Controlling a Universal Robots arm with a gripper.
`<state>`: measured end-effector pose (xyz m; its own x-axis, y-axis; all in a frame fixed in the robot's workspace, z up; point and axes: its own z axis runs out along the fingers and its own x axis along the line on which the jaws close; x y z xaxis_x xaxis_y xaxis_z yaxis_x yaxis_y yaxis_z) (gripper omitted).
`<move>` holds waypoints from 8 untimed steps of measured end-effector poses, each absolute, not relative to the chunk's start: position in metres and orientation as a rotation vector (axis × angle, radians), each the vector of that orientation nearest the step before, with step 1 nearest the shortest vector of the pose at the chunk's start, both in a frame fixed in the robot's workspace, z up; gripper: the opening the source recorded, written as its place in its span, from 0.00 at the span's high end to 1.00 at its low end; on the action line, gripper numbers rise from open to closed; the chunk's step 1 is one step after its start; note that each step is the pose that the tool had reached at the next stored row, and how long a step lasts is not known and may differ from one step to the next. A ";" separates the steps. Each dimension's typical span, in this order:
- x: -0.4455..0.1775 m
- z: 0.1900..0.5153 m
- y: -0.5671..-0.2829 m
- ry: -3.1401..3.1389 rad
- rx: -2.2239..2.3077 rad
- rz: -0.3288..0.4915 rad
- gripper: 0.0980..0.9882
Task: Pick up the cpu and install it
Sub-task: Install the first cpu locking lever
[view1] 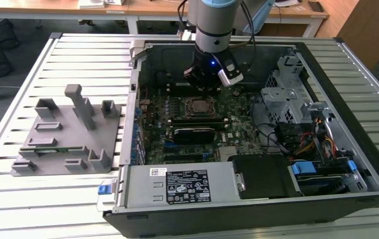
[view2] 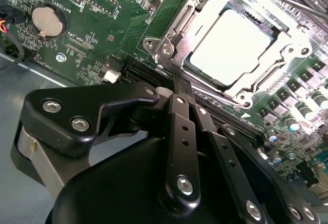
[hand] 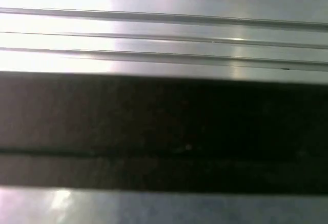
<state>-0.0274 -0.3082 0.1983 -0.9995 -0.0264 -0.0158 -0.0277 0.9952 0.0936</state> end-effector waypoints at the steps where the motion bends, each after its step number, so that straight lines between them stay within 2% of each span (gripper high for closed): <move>1: -0.027 0.199 -0.308 3.123 -0.042 0.147 0.99; 8: -0.027 0.200 -0.308 3.123 -0.042 0.147 0.99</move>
<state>-0.0274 -0.3081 0.2002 -0.9995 -0.0264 -0.0159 -0.0278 0.9952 0.0938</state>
